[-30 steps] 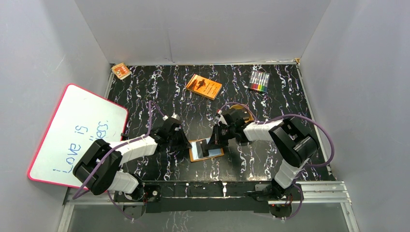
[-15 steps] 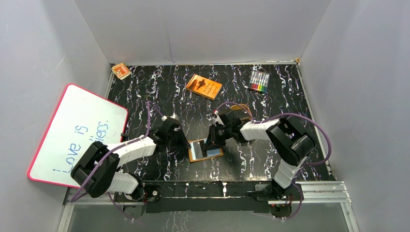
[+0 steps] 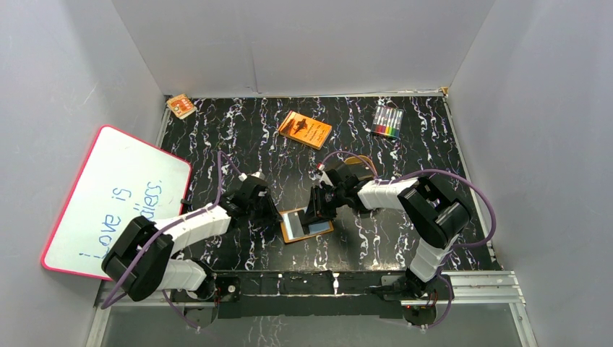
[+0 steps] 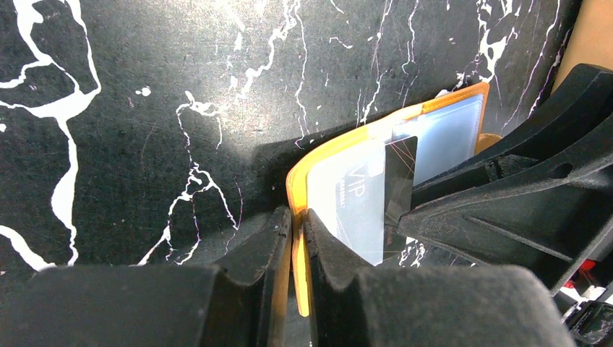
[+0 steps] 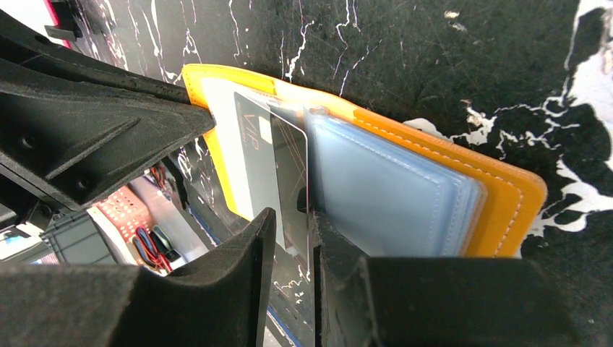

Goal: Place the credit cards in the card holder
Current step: Insert the credit card into the card holder.

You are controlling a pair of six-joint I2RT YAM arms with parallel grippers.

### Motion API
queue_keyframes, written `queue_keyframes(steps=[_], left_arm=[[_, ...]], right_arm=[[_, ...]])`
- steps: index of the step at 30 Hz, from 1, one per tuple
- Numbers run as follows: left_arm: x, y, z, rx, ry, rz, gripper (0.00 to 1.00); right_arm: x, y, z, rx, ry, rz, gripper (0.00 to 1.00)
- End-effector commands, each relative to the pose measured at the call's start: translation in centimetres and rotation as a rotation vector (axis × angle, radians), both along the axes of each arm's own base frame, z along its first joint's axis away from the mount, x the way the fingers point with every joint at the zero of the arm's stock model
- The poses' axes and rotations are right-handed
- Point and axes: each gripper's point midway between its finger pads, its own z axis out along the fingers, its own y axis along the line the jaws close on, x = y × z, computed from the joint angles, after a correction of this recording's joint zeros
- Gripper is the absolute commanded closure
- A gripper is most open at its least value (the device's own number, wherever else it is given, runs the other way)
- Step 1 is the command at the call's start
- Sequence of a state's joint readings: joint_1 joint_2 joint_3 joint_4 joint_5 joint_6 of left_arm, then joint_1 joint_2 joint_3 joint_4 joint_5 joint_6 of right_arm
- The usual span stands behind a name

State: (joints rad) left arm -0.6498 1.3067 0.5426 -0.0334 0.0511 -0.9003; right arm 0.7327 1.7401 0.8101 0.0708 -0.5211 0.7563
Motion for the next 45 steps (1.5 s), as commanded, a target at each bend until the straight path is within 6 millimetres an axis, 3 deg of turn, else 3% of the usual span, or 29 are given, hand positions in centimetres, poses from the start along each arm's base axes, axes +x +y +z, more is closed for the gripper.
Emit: queue_keyframes(steps=[1,26,30,38,43,45], left_arm=[[-0.4,0.5,-0.2,0.01,-0.001,0.002,0.9],[-0.8,0.1,-0.6,-0.019,0.012,-0.007,0.97],[-0.7,0.1,-0.4,-0.019,0.006,-0.004,0.97],[-0.4,1.0,0.3,0.014,-0.024,0.019,0.94],[-0.3,1.1,1.2,0.007,-0.041,0.023,0.86],[-0.3,1.1,1.7,0.001,-0.049,0.023,0.82]], right_arm=[[0.4,0.6,0.9,0.008,-0.031,0.013,0.67],[-0.5,3.4,1.0,-0.009,-0.076,0.112,0.65],[-0.6,2.9,0.9,-0.048,-0.081,0.119,0.63],[0.1,1.1,1.9,-0.141,-0.127,0.067,0.51],[0.8,0.5,3.7,-0.165,-0.168,0.027,0.35],[1.2,0.1,4.8,-0.172,-0.191,0.01,0.34]])
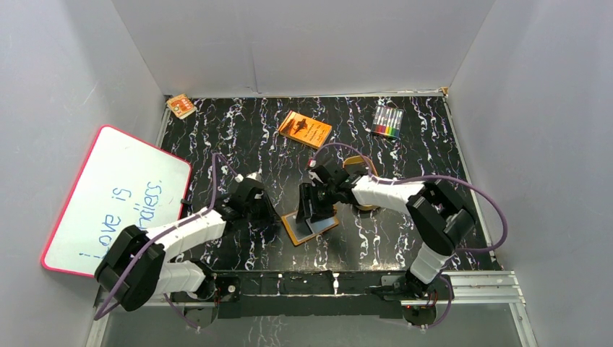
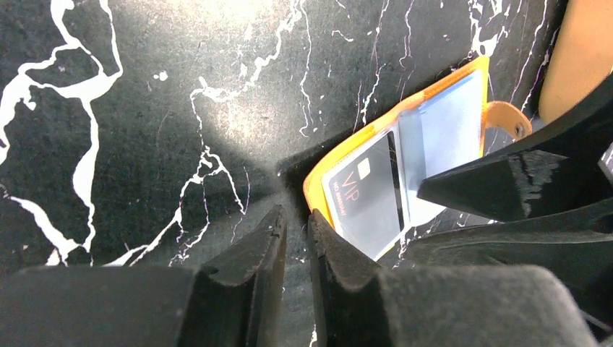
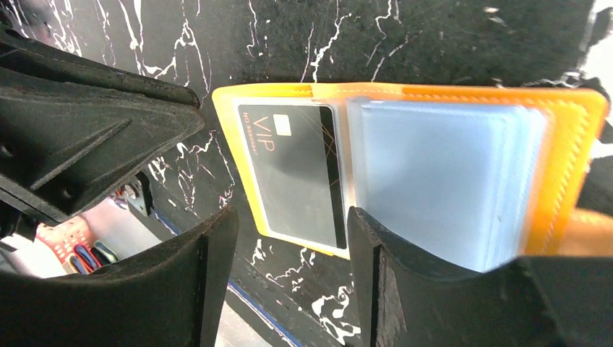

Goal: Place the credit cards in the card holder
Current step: Insert the credit card into the card holder, then pick up the credit card from the storage box.

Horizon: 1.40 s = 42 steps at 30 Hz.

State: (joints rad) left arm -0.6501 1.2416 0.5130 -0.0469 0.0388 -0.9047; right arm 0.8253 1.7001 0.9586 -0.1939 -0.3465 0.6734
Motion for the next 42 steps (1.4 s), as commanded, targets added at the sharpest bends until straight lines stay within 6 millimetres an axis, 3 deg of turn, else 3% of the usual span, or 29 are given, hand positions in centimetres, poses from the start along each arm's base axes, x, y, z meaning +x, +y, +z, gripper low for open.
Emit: queue_keyframes(steps=[1,5,8,11,13,16,20,23,29,33,36,42], left_arm=[[0.2,0.5,1.5,0.005,-0.034,0.012,0.78],[0.3,0.4,3.5,-0.019,-0.072,0.007,0.55],[0.6,1.0,5.0,-0.009,-0.118,0.022,0.41],[0.6,1.8,6.1,0.008,-0.157,0.03,0.35],[0.7,2.4,6.6,0.023,-0.19,0.037,0.32],[0.6,2.6,7.1,0.01,-0.225,0.03,0.28],[0.0,1.4,6.7,-0.054,-0.205,-0.011,0.27],[-0.6,0.2,5.8,-0.098,-0.15,-0.042,0.28],[-0.9,0.0,4.6,-0.093,-0.104,-0.037,0.3],[-0.8,0.9,4.4,-0.067,-0.11,-0.006,0.3],[-0.9,1.1,4.4,-0.059,-0.11,0.002,0.3],[-1.2,1.1,4.0,-0.061,-0.098,0.0,0.3]], right_arm=[[1.9,-0.8,3.9,-0.012,-0.11,-0.048,0.33],[3.7,-2.2,7.4,-0.012,-0.213,-0.117,0.33],[5.9,-4.3,10.5,-0.03,-0.335,-0.219,0.33],[8.4,-7.9,12.4,-0.061,-0.461,-0.388,0.18],[9.6,-9.5,13.8,-0.018,-0.53,-0.472,0.14],[9.7,-9.7,15.0,0.117,-0.557,-0.447,0.15],[7.8,-8.2,12.3,0.16,-0.425,-0.34,0.24],[7.5,-8.7,10.3,0.126,-0.375,-0.376,0.29],[10.8,-15.1,9.3,0.106,-0.384,-0.78,0.32],[12.9,-17.7,8.9,0.146,-0.34,-1.02,0.33],[14.0,-19.1,7.8,0.136,-0.286,-1.169,0.33],[16.0,-19.3,6.0,0.119,-0.2,-1.27,0.31]])
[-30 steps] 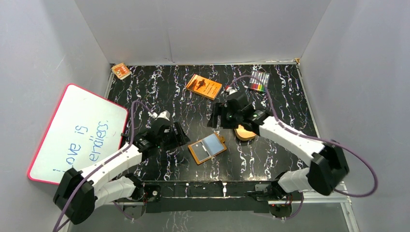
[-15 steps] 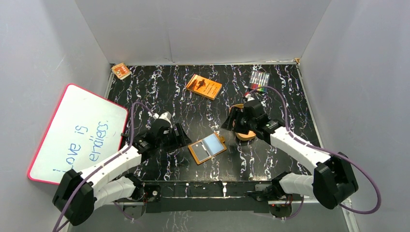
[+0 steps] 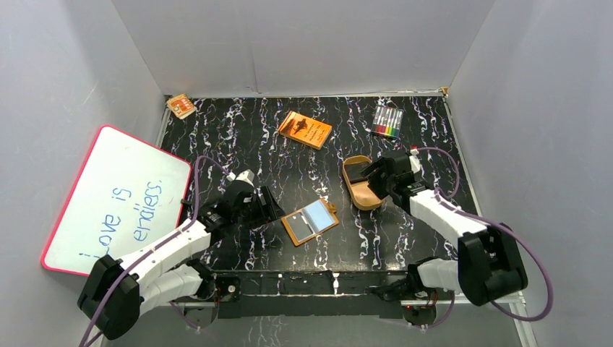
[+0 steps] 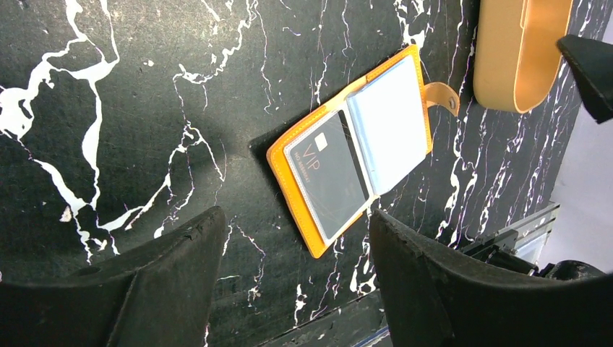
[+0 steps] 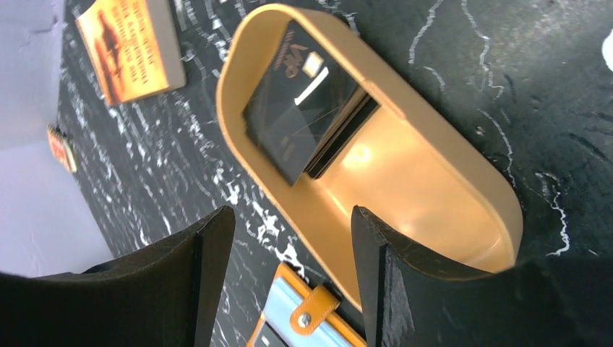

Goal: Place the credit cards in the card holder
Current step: Pick up the credit card from the storage box.

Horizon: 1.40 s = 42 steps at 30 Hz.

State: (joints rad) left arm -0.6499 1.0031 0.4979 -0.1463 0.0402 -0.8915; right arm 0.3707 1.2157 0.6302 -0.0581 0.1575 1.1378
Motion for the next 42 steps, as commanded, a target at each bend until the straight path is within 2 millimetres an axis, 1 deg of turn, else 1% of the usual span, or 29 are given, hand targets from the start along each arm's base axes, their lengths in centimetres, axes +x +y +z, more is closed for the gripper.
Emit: queue_keyframes(steps=[1,6,8,10,16,25,32,36,42], left_arm=[[-0.3,0.4,-0.4,0.006,0.009,0.011,0.3],[-0.5,0.3,-0.8,-0.003,0.019,0.01,0.3],[-0.6,0.3,-1.0,-0.003,0.024,0.007,0.3],[-0.6,0.3,-1.0,-0.002,0.025,0.006,0.3],[-0.5,0.4,-1.0,0.005,0.021,0.006,0.31],[-0.6,0.5,-1.2,0.008,0.025,0.012,0.31],[-0.7,0.8,-1.3,0.012,0.025,0.021,0.31],[-0.9,0.8,-1.5,0.013,0.031,0.024,0.31],[-0.9,1.0,-1.5,0.013,0.028,0.029,0.31]], right_arm=[[2.8,-0.3,0.7,0.073,-0.005,-0.148,0.31],[3.7,-0.8,-0.4,0.088,0.018,-0.23,0.32],[4.4,-0.6,-0.1,0.101,0.0,-0.239,0.33],[4.8,-0.4,-0.4,0.102,0.008,-0.239,0.33],[5.3,-0.1,-1.7,0.093,0.033,-0.232,0.35],[5.4,0.2,-3.4,0.081,0.072,-0.225,0.41],[5.1,0.3,-4.4,0.073,0.093,-0.206,0.46],[4.9,0.5,-4.7,0.078,0.097,-0.196,0.52],[4.6,0.5,-4.6,0.081,0.092,-0.189,0.61]])
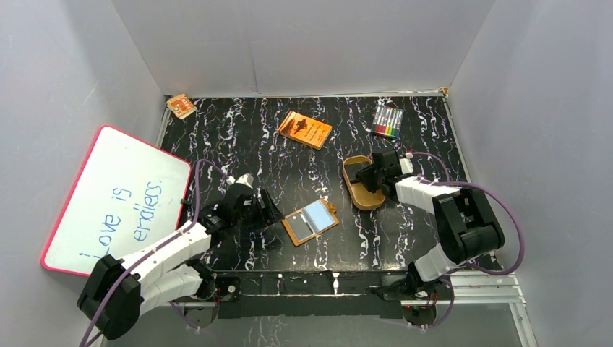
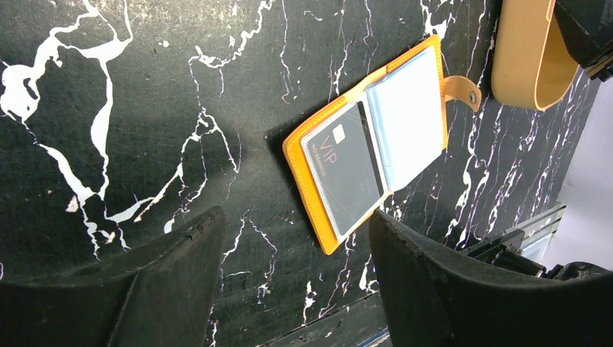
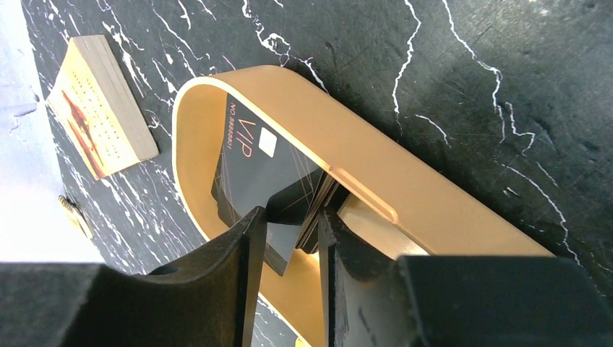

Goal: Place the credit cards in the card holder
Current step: Pick up the credit card from the storage box.

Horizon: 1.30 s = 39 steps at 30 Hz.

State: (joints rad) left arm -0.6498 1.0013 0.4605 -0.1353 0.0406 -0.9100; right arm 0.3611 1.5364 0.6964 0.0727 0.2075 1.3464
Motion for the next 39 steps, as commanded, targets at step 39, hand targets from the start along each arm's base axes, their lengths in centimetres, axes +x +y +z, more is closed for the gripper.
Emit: queue_keyframes(steps=[39], left_arm=[[-0.3,0.4,-0.1,-0.005,0.005,0.015,0.31]], right_arm=[[-0.5,-0.5,2.6,0.005,-0.072,0.005,0.8]])
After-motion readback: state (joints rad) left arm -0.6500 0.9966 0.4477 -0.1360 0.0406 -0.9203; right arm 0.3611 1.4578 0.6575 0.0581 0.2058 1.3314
